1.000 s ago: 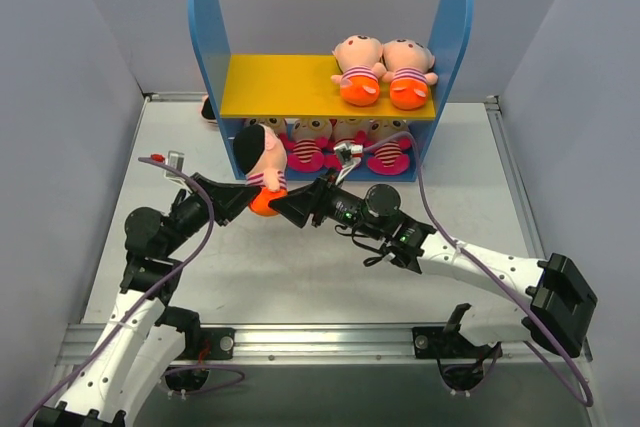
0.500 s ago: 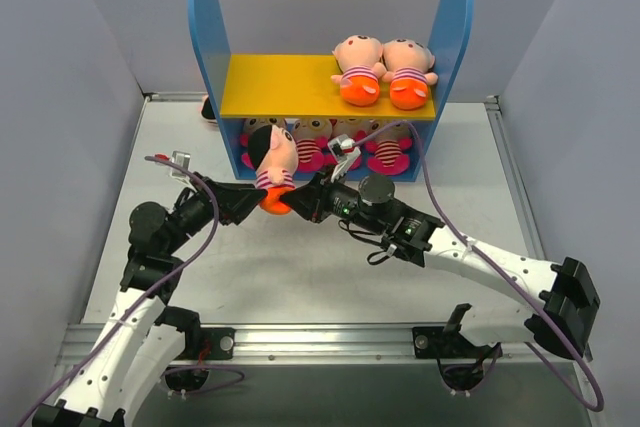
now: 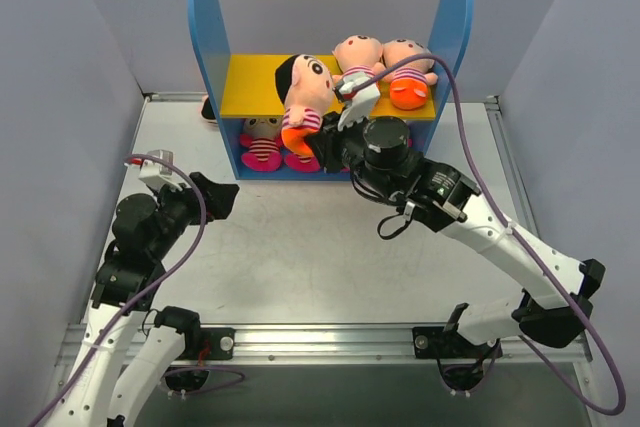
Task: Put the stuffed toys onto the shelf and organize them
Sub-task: Place the stuffed toy onto shelf
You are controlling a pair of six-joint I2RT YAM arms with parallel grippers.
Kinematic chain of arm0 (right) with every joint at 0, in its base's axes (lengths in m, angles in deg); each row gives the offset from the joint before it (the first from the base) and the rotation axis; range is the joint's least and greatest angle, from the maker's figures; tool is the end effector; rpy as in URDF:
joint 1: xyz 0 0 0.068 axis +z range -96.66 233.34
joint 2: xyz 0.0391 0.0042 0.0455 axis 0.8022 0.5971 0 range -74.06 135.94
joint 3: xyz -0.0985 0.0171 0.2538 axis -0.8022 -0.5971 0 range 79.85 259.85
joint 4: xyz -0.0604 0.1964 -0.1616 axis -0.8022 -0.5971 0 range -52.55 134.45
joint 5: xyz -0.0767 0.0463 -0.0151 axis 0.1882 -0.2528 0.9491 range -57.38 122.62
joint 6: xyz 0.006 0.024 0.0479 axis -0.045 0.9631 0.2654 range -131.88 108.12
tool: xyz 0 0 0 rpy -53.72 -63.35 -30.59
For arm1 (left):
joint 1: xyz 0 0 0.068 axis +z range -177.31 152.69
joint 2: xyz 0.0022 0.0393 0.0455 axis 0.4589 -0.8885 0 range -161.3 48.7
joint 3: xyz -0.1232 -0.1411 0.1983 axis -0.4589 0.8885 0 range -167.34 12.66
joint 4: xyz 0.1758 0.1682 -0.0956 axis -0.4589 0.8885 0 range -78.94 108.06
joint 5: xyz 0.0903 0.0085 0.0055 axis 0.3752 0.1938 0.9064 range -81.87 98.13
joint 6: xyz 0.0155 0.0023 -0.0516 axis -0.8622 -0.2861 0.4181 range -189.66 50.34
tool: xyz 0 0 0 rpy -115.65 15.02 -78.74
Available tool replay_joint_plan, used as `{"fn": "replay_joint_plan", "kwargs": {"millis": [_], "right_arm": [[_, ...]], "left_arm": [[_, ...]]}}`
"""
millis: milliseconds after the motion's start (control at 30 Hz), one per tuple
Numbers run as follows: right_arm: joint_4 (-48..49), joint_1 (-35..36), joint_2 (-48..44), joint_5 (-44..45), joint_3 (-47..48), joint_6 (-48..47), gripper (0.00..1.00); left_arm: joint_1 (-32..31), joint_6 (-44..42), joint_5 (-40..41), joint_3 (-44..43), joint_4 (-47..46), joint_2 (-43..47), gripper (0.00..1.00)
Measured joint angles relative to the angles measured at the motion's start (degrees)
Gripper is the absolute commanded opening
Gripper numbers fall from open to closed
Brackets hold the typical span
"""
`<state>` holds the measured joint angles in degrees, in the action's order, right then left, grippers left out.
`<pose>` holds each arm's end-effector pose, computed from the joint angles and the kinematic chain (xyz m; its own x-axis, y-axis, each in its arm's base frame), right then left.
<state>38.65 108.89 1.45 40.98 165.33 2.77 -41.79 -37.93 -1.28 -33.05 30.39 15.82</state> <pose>0.1704 0.2392 0.4784 -0.1459 0.2297 -0.9623 -0.7203 0.6421 0.2625 0.1265 -0.0387 0.3574 -0.3057 -0.4568 -0.8354 0.2859 0.7929 -0.5382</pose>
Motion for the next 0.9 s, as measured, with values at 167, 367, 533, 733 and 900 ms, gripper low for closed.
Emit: {"fn": "replay_joint_plan", "kwargs": {"millis": [167, 367, 533, 733, 900], "right_arm": [[-8.57, -0.07, 6.86, 6.49, 11.04, -4.74, 0.0], [-16.92, -0.79, 17.44, 11.17, 23.15, -8.5, 0.0], [-21.88, -2.6, 26.29, 13.55, 34.86, -10.71, 0.0], [-24.68, -5.86, 33.11, 14.67, 43.21, -12.46, 0.0], [-25.11, -7.91, 36.92, 14.99, 45.38, -13.22, 0.0]], "left_arm": [[0.0, -4.02, 9.11, 0.04, 9.07, -1.38, 0.93], [0.0, -7.93, 16.61, 0.46, 12.63, -2.29, 0.94], [0.02, -10.19, 20.04, 1.03, 12.85, -2.95, 0.94], [0.07, -11.28, 22.75, 1.66, 13.31, -3.13, 0.94], [0.07, -11.41, 22.91, 1.95, 13.35, -3.32, 0.94]]}}
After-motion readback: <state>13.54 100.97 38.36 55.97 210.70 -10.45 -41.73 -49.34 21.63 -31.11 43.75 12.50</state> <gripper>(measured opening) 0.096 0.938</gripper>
